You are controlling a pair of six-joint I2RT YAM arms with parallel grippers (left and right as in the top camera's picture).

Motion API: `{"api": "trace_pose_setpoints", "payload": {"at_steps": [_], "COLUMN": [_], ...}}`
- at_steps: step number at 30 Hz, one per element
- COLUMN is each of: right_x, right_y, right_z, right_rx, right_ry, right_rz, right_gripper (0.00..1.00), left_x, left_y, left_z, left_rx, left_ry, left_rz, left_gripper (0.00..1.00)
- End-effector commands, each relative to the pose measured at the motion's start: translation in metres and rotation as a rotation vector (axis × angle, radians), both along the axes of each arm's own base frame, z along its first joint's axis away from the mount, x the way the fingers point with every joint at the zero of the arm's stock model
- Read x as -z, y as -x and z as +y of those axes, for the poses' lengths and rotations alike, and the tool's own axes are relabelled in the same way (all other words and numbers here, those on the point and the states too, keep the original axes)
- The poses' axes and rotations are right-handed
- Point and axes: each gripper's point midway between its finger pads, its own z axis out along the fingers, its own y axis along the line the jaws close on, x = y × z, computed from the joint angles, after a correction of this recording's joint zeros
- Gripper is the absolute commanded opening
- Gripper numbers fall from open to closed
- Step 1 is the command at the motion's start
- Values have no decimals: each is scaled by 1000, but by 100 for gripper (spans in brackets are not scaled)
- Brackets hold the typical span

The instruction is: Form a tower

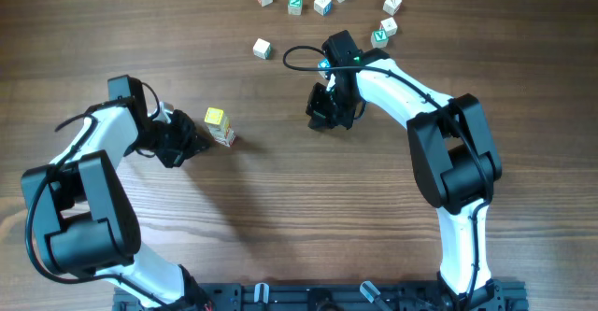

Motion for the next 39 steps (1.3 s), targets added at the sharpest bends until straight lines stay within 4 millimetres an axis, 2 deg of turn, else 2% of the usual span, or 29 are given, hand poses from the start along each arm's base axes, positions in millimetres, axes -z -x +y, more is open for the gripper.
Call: {"api": "trace_pose_setpoints", "payload": {"at_steps": [1, 4, 7, 13, 14, 16, 20, 26, 32, 39], "right_x": [27, 27, 27, 27, 27, 27, 27, 27, 27, 27], "right_y": [-1, -1, -1, -1, -1, -1, -1, -1, -1, -1], "right_z": [-22, -22, -21, -22, -22, -21, -21, -22, -22, -22], "right_rx": [-5, -4, -4, -7, -6, -5, -5, -7, -7, -6], "right_ry": [122, 122, 115, 118, 118, 115, 115, 118, 118, 118], "right_rz": [-13, -11, -11, -12, -12, -11, -12, -13, -13, -13], "right_gripper": [5, 4, 4, 5, 5, 5, 5, 5, 5, 5], "left_x": [18, 24, 23, 42, 41, 32, 18, 17, 12, -4], "left_y": [9, 10, 13, 21, 22, 21, 26, 25, 25, 18], "left_z": [17, 33, 27, 23, 20, 0, -21, -19, -1, -14], "left_rx": [111, 117, 192, 205, 206, 200, 184, 121, 19, 2], "left_ry": [-176, -275, -253, -249, -228, -100, 52, 63, 101, 232], "left_rz": [4, 21, -8, -40, -39, -70, -64, -26, -4, -50], "left_gripper": [4, 4, 4, 4, 4, 4, 4, 4, 4, 4]}}
